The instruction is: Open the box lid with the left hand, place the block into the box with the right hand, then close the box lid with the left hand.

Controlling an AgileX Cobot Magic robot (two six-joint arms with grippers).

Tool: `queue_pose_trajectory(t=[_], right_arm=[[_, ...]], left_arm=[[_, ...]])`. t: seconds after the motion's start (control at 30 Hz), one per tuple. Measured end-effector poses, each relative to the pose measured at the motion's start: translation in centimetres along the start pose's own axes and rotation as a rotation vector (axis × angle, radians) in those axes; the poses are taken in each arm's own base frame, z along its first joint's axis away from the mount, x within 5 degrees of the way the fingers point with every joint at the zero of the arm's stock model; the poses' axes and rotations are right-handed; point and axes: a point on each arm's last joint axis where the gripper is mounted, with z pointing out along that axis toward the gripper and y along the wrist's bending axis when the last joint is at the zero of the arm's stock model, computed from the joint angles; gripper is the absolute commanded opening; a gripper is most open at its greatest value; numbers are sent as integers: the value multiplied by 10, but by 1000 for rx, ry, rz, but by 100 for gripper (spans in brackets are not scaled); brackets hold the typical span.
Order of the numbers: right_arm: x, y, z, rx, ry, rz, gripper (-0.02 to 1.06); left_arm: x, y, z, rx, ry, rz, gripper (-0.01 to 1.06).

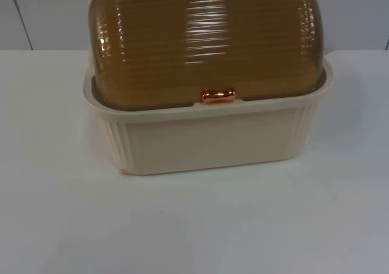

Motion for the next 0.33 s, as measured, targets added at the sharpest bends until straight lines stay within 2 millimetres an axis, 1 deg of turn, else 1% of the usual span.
queue_pose_trajectory(t=[0.33], right_arm=[[0,0,0,0,0,0,105]], left_arm=[[0,0,0,0,0,0,105]])
